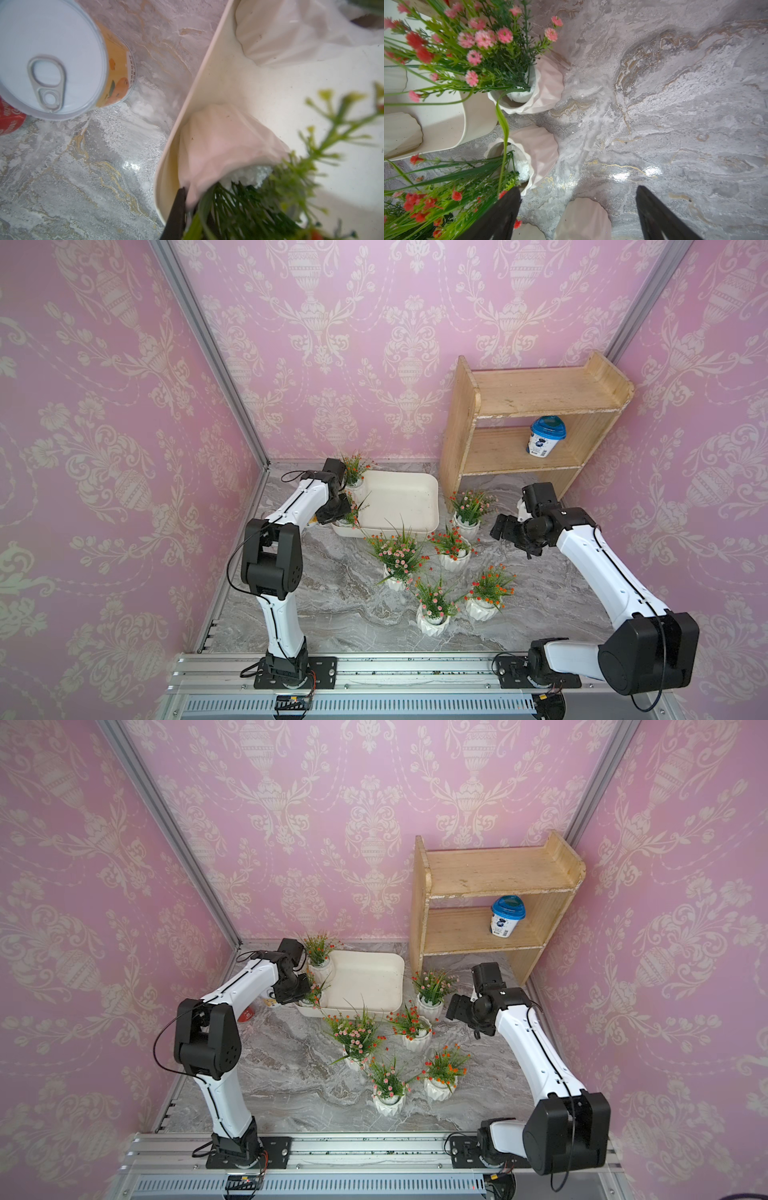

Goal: Put the potted gypsophila into the storage box
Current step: Place the baby's breath potted plant at the storage box.

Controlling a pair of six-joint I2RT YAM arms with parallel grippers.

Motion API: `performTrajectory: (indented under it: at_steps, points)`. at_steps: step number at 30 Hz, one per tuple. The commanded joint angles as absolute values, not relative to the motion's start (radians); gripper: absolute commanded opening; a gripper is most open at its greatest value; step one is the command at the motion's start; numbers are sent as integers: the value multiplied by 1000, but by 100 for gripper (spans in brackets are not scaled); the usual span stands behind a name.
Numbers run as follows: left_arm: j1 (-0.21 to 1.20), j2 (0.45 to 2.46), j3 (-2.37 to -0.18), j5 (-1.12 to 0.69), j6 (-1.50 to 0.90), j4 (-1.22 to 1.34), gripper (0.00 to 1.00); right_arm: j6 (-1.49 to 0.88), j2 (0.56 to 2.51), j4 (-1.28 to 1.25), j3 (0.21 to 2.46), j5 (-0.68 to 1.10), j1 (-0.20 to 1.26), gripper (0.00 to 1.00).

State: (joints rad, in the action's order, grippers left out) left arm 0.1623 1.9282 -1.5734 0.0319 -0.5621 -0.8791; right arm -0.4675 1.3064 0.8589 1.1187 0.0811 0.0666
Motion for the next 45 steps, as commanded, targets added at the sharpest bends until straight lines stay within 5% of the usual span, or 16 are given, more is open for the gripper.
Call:
performTrajectory:
  at_steps: [1,35,45]
  points:
    - [149,1916,-1564,32,-573,-874,0,-463,1278,882,1111,75,61,89]
    - [120,1796,-1556,58,-583,-931,25,-462,1302,882,1147,117,62,89]
    - [120,1668,-1518,64,-590,-977,43,-460,1299,896,1207,203,71,88]
